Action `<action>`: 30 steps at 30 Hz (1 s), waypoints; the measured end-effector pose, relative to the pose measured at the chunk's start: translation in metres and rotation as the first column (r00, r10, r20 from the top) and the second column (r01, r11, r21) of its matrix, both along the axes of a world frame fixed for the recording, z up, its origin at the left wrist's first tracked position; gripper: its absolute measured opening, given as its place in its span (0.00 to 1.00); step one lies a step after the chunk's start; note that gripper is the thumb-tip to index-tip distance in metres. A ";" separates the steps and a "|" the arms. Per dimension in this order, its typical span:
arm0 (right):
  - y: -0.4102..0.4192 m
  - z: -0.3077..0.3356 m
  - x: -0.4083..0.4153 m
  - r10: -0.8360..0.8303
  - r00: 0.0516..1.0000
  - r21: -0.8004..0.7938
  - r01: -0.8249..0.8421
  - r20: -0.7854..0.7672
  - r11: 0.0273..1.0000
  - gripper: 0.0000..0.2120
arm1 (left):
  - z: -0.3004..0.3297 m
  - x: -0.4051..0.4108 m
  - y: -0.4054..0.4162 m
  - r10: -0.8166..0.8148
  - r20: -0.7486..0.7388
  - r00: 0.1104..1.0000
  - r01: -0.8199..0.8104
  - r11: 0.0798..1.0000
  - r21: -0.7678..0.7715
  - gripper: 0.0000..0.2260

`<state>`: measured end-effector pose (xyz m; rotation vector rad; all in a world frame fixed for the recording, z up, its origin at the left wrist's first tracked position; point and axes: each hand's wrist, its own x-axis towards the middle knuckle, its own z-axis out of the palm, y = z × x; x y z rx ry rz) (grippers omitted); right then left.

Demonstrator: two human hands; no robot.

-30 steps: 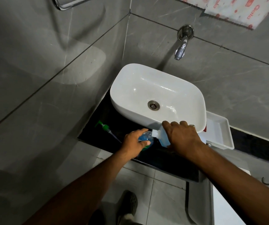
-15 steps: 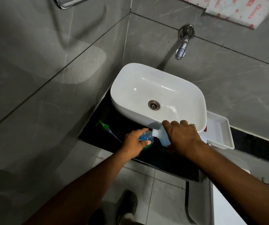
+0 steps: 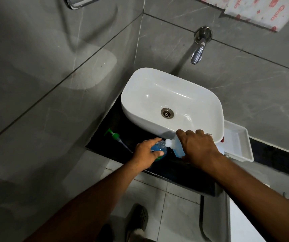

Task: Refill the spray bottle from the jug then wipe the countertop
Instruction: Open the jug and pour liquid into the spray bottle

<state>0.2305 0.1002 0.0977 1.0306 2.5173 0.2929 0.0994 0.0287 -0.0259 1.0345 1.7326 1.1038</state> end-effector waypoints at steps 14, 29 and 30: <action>0.001 -0.001 -0.001 -0.006 1.000 0.001 0.006 0.000 1.000 0.33 | -0.001 0.000 0.000 0.002 -0.009 1.000 -0.002 1.000 -0.001 0.25; 0.000 0.000 -0.002 -0.007 1.000 -0.006 0.007 0.020 1.000 0.35 | -0.003 0.000 0.000 0.007 0.000 1.000 -0.007 1.000 0.015 0.25; 0.000 0.000 -0.002 -0.009 1.000 -0.008 0.009 0.022 1.000 0.35 | -0.003 0.000 0.000 0.007 0.002 1.000 -0.008 1.000 0.017 0.25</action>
